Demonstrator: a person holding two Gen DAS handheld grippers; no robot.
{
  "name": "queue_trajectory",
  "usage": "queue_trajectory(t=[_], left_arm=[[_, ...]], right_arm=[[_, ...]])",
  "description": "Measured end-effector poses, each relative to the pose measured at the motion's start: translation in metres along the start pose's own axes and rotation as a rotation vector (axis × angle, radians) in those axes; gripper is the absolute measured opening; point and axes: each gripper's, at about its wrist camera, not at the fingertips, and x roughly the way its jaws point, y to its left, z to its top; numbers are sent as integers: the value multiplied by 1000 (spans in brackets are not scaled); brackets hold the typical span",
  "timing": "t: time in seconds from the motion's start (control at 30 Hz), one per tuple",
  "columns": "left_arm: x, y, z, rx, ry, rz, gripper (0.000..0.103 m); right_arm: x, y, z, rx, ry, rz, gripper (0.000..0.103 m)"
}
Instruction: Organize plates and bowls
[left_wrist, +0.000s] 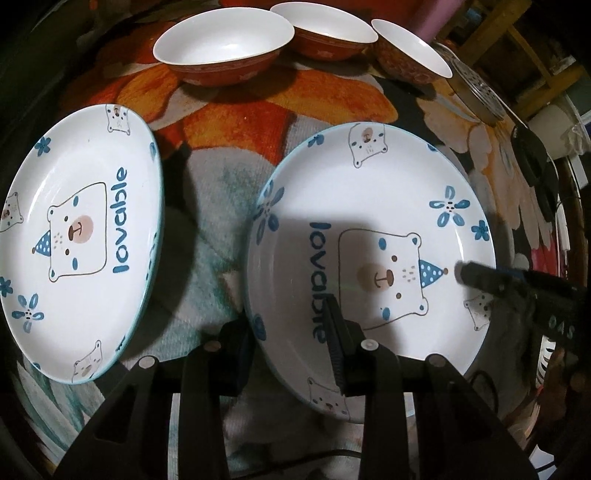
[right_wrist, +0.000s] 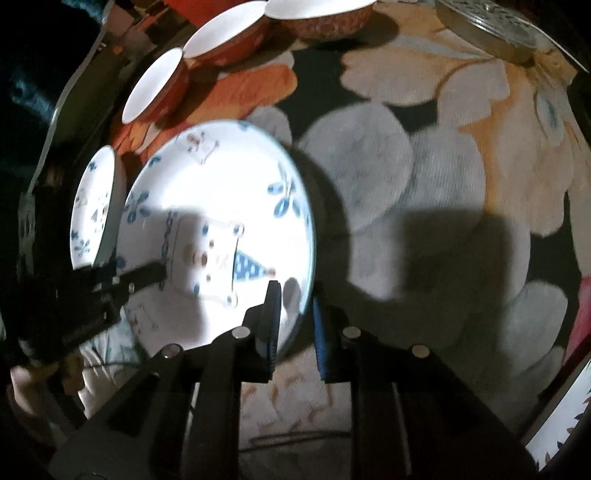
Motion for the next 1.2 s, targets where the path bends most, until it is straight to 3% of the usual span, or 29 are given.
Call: queue_trajectory(t=[0.17,0.43,1.2], left_arm=[[0,3,3,5,1,-10,33],[-7,1,-1,117,-20,-18,29],[-35,-90,-12,358,-71,-108,29]], right_arm=[[6,3,6,-12,-11,-42,15],[-1,3,-2,-74,-41,-77,11],[-69,-43,-54,65,-133,-91,11]])
